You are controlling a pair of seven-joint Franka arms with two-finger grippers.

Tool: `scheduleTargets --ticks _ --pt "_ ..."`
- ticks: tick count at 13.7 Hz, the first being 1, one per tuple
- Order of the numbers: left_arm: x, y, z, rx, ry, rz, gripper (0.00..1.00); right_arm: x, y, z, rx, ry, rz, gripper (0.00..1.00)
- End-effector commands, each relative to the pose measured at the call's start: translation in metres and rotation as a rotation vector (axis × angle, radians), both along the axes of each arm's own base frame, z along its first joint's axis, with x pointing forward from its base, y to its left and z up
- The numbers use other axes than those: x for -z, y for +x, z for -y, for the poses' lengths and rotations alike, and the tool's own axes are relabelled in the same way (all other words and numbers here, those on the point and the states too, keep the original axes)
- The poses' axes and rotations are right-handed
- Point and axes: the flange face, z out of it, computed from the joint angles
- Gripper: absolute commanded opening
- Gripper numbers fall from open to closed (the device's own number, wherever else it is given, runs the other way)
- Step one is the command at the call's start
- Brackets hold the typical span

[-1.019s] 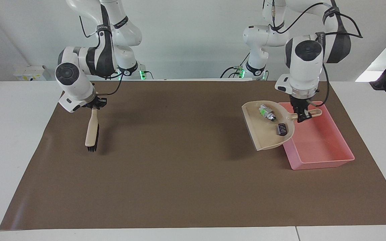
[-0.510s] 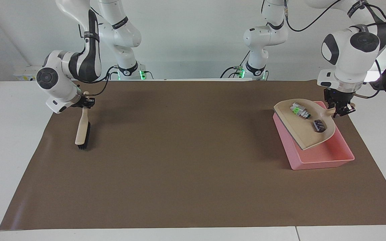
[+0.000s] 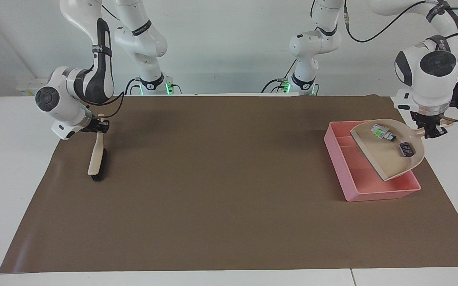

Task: Clean e-waste and dump in bin
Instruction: 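Lift the dustpan with the left gripper while the right gripper returns the brush, then tip the dustpan over the pink bin with the left gripper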

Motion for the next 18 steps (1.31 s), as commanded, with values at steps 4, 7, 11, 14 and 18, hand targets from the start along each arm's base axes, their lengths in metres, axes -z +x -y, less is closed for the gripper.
scheduleTargets --ticks 4,7,11,14,18 --pt "-0.004 0.01 0.01 0.142 0.238 -0.053 0.0 -0.008 0.007 -0.002 -0.013 0.02 0.018 1.0" --pt "0.009 0.001 0.023 0.203 0.322 -0.092 0.0 -0.048 0.029 -0.009 -0.025 -0.005 0.08 1.0" --pt "0.005 -0.012 0.049 0.197 0.429 -0.123 0.0 -0.124 0.065 -0.031 -0.066 -0.024 0.203 1.0" --pt "-0.004 -0.012 0.068 0.206 0.524 -0.152 0.0 -0.183 0.076 -0.067 -0.075 -0.058 0.324 1.0" --pt "-0.016 -0.014 0.09 0.212 0.602 -0.166 0.0 -0.256 0.075 -0.095 0.205 -0.062 0.396 1.0"
